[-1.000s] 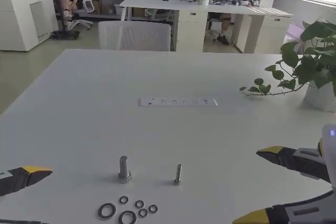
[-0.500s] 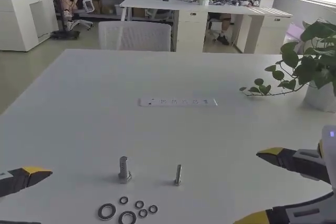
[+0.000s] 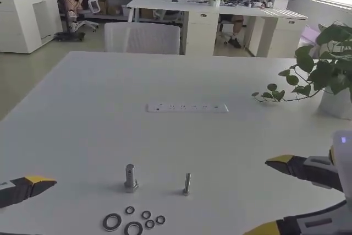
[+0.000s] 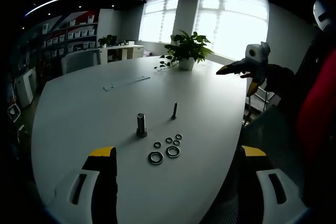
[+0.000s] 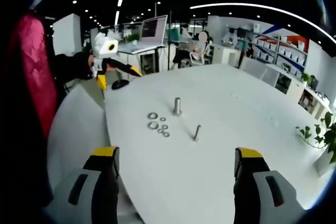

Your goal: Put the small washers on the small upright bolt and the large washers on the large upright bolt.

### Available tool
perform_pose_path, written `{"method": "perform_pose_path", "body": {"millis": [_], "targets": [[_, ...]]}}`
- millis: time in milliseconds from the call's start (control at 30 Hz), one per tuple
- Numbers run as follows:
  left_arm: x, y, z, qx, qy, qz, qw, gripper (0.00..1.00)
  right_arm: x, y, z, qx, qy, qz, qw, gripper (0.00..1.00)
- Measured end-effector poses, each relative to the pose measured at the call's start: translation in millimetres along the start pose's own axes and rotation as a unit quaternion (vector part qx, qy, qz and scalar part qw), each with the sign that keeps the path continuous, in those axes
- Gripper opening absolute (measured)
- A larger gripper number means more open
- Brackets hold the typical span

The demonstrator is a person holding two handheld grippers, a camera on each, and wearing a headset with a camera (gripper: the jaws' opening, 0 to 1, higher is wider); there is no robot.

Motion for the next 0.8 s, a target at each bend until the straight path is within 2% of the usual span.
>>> {"method": "perform_pose_path", "body": {"millis": [67,800], "targets": [[2.8,-0.9,-0.9,0.001,0.001,0.001,1.0,0.96,-1.2,-3.4,-0.4,-0.002,0.002,-0.004,1.0,0.91],[1.5,1.6,3.2,0.0,0.002,-0.002,1.0,0.96,-14.0,-41.2,-18.8,-0.023,0.051,-0.061,0.9966,0.87]]}}
Point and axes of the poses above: the centre of the closed fingertips' face, and the gripper's own axes: y roughly backward along the fingers, x roughly to its right, z roughly out of its underside, the point moved 1 cm from there along y, roughly backward along the fingers, and after that the axes turned 5 degrees about -y, right-handed, at the moved point
